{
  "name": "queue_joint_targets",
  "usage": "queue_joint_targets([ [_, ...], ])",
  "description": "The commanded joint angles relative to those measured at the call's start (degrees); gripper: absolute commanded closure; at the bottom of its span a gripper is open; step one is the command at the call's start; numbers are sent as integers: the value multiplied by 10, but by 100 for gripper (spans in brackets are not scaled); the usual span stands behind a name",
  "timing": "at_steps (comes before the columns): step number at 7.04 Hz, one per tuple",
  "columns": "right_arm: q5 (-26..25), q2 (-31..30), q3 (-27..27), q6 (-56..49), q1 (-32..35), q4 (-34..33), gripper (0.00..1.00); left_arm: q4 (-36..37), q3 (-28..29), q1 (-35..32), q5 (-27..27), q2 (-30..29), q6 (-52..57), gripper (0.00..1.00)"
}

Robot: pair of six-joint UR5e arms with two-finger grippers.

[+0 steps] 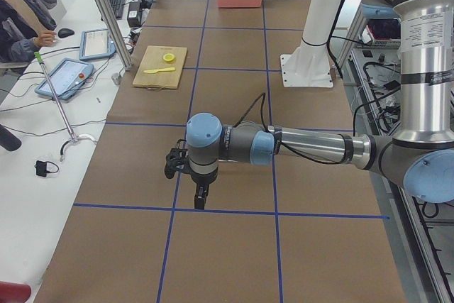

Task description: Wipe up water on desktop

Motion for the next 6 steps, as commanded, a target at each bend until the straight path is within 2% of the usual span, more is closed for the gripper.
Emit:
queue_joint_targets([
  [1,0,1,0,0,0,0,0,2,-12,1,-3,-10,1,2],
  [3,4,9,0,7,0,-1,0,1,-14,1,-43,-7,1,2],
  [6,-3,7,-5,2,0,0,0,0,-14,1,-47,-16,1,2],
])
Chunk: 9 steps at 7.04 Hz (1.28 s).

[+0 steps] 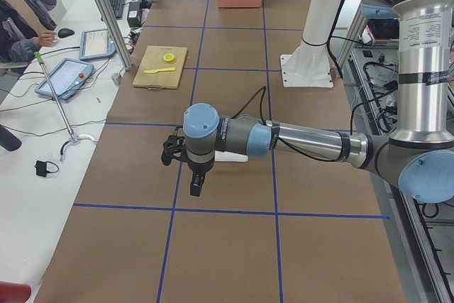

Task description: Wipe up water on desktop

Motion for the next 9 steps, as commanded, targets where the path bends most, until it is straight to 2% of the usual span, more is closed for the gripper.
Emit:
queue_joint_targets([
  [1,-1,2,0,1,0,0,0,-1,6,0,-1,-10,0,2],
  [4,2,7,2,5,-1,0,0,-1,-8,0,-4,-9,0,2],
  [5,3,12,-1,5,-1,-1,0,0,-4,1,-38,-8,-1,2],
  [6,5,12,-1,4,-1,-1,0,0,-2,1,-48,-6,0,2],
  [9,4,12,8,6,-1,0,0,-10,8,1,-44,-8,1,2],
])
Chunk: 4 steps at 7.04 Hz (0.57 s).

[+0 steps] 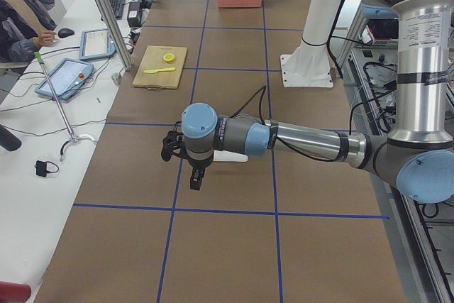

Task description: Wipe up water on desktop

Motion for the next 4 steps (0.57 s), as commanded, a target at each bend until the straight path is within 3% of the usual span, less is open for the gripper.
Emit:
queue_joint_targets([
  [1,0,1,1,2,0,0,0,-15,23,0,3,-4,-1,2],
  [4,0,13,-26,0,0,0,0,-21,31,1,-3,-17,-1,2],
])
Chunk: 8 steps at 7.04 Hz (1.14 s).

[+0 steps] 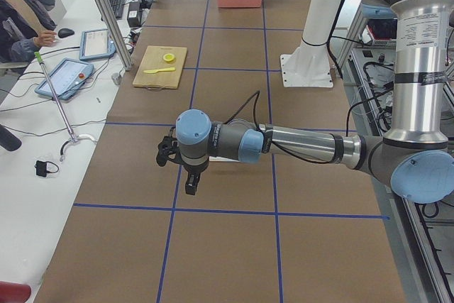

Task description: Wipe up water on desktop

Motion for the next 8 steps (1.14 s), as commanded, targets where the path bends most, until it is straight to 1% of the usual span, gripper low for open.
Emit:
queue_joint_targets([
  [1,-1,2,-14,-1,0,0,0,-2,-16,-1,-4,4,-1,2],
  [2,-2,4,-27,0,0,0,0,0,-19,-2,-4,10,-1,2],
  [3,1,4,-22,0,0,-1,0,-2,-13,0,-1,15,-2,2],
  [5,7,2,-42,-3,0,0,0,0,8,0,2,17,-2,2],
  [6,8,9,-36,-2,0,0,0,-2,3,0,1,18,-2,2],
  [7,12,18,-41,-3,-1,-1,0,-1,-3,0,-3,21,-1,2],
  [8,38,19,-34,-2,-3,0,0,-2,0,0,0,23,0,2],
])
